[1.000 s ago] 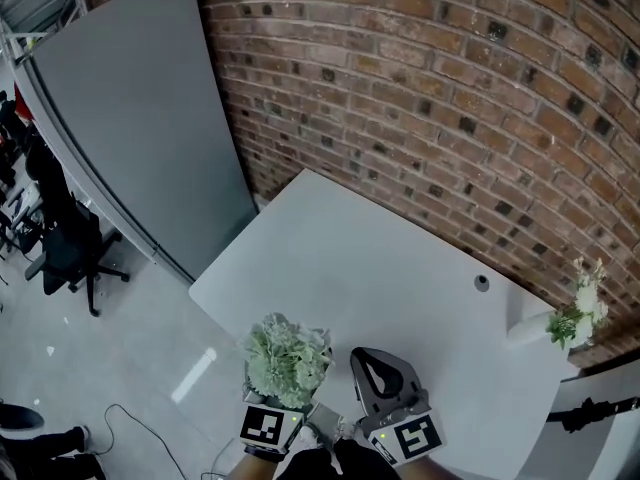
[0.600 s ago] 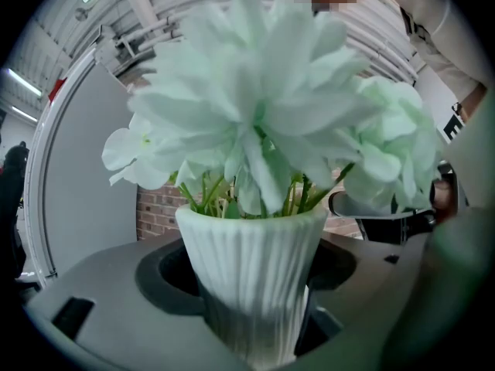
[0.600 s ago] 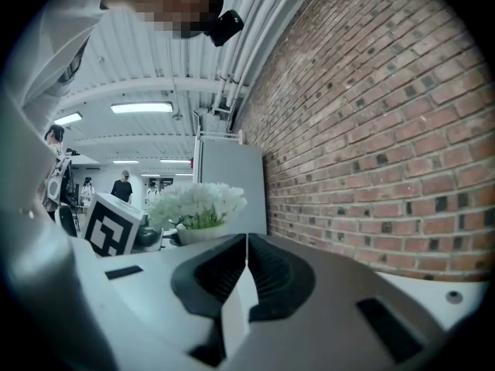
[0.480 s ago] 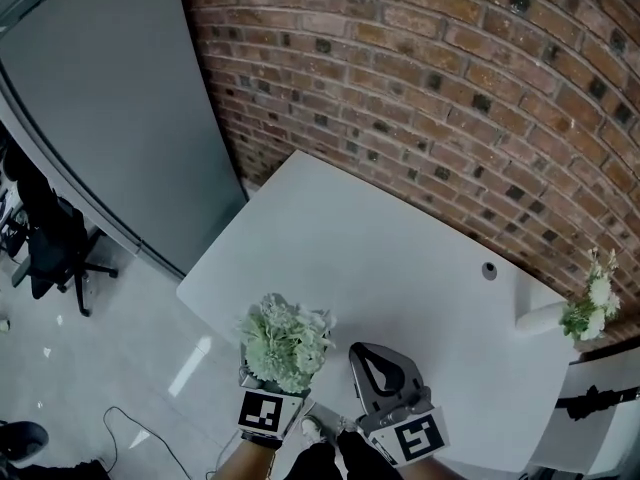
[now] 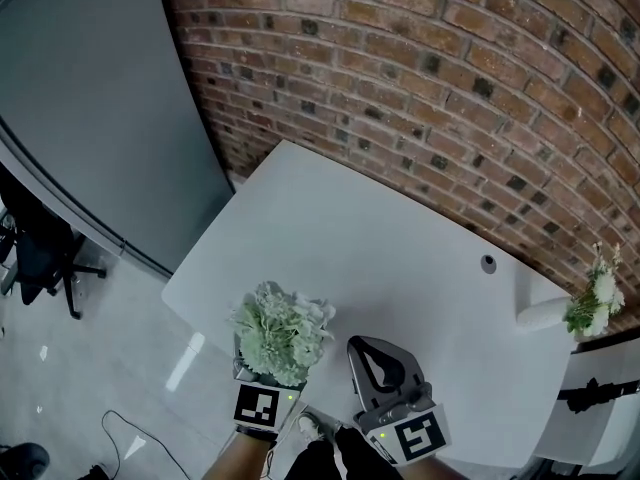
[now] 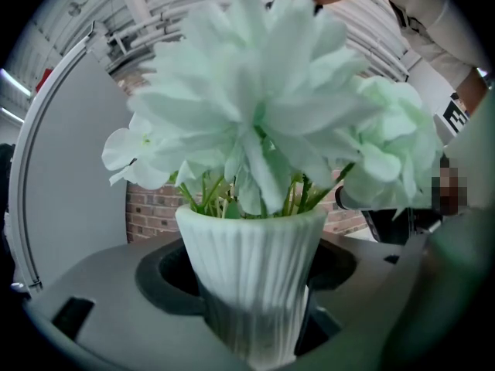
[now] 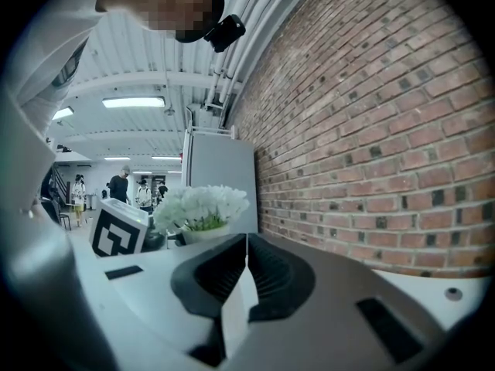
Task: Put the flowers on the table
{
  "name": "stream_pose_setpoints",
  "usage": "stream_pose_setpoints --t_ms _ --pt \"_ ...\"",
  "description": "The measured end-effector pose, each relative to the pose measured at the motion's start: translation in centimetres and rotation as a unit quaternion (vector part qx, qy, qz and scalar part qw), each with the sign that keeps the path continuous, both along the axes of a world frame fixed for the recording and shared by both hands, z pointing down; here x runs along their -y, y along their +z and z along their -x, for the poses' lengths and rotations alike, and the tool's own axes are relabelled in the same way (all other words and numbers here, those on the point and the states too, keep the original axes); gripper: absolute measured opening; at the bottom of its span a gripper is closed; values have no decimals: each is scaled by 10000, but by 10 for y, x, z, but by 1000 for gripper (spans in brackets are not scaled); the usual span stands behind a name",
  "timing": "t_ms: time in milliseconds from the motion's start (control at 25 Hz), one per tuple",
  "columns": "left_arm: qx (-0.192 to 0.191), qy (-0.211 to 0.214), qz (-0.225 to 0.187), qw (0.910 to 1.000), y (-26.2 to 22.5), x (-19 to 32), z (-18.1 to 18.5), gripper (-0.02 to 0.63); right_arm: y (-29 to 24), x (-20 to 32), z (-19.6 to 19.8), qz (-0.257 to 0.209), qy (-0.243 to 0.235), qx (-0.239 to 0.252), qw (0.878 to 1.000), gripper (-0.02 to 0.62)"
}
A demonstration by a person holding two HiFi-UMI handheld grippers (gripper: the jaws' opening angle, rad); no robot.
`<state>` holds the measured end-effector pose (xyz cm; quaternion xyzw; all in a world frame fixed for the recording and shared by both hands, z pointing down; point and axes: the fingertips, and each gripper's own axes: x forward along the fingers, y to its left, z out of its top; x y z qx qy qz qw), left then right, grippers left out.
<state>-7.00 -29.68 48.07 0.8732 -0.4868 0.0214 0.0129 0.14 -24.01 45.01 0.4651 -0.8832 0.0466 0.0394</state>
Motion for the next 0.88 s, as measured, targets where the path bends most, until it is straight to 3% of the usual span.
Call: stream_pose_setpoints --t_ms 880 --pt "-6 25 -10 10000 24 42 -2 353 27 45 -3 122 65 -12 9999 20"
